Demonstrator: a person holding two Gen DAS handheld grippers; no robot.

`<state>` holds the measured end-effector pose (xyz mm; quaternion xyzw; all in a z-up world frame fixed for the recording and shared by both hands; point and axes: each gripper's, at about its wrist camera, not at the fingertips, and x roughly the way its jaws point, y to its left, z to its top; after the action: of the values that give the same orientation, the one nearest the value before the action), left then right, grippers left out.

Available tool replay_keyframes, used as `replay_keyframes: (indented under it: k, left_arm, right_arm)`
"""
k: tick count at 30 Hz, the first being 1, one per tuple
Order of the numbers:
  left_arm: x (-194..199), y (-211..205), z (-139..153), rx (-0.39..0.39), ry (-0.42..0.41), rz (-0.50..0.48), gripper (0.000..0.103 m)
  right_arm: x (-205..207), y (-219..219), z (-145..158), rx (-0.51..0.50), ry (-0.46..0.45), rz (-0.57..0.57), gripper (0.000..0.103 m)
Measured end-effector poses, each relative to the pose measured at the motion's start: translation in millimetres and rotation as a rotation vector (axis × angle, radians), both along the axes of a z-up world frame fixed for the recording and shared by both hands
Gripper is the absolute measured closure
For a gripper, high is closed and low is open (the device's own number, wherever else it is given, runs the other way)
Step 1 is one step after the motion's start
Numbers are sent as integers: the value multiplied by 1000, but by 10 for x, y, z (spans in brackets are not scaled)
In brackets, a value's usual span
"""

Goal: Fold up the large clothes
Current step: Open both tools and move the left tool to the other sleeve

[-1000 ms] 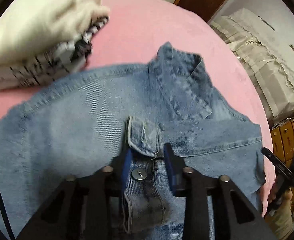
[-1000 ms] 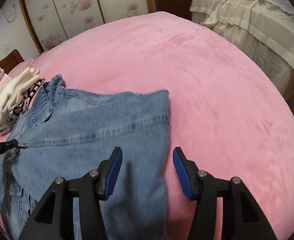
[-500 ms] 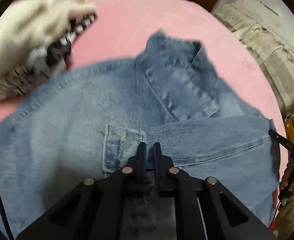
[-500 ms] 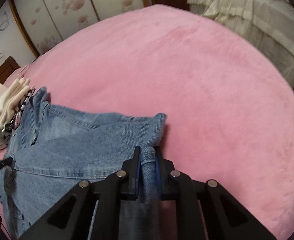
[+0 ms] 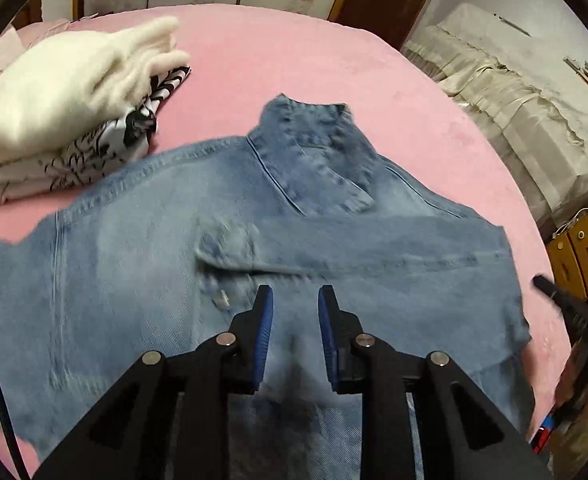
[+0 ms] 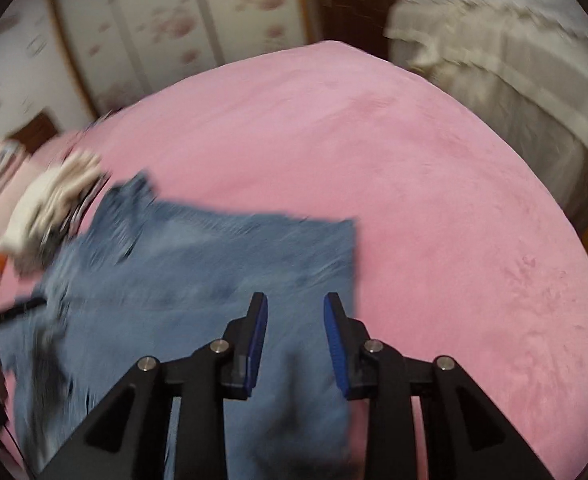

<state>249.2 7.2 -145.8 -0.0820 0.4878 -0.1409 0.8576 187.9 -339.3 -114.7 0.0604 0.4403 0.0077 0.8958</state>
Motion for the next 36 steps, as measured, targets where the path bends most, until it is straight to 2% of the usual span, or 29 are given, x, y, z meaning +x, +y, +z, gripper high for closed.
replay_keyframes:
  k: [4, 7, 9, 11, 12, 14, 15, 22, 25, 28, 29, 30, 31, 36]
  left_arm:
    - [-235, -157, -102, 21, -25, 10, 83]
    - [-269, -184, -329, 69, 0, 49, 83]
    - [-245, -140, -493, 84, 40, 78, 83]
    - [-277, -68, -548, 40, 46, 84, 83]
    - [-297, -46, -545, 27, 37, 82, 83]
    - [-311, -47, -550, 30, 31, 75, 83]
    - [-323, -53, -553, 37, 27, 73, 83]
    - [-349, -158, -526, 83, 9, 75, 81]
    - [-374, -150, -465, 54, 16, 82, 68]
    - [-446, -178, -359, 38, 14, 82, 47]
    - [-474, -195, -319, 47, 9, 84, 41]
    - [-526, -220, -251, 68, -7, 87, 40]
    - [-575, -240, -192, 84, -22, 86, 39]
    - [-784, -269, 51, 130, -41, 86, 39]
  right_arm:
    - [-229, 551, -243, -73, 18, 126, 74]
    - [-303, 659, -491, -138, 59, 129, 76]
    - [-380, 556, -583, -198, 74, 73, 81]
    - [-461, 370, -635, -248, 66, -3, 83]
    - [-512, 221, -648, -250, 61, -36, 96]
    - [-574, 16, -656, -202, 61, -64, 103]
    - [-605, -61, -652, -174, 60, -72, 103]
    - [-544, 69, -652, -222, 72, -111, 103]
    - [-567, 71, -598, -178, 78, -139, 100]
    - [-637, 91, -525, -132, 82, -153, 89]
    - [-661, 100, -495, -114, 83, -157, 82]
    - [-695, 115, -455, -93, 81, -162, 76]
    - [-730, 134, -423, -81, 78, -166, 74]
    - [-918, 205, -209, -10, 60, -182, 74]
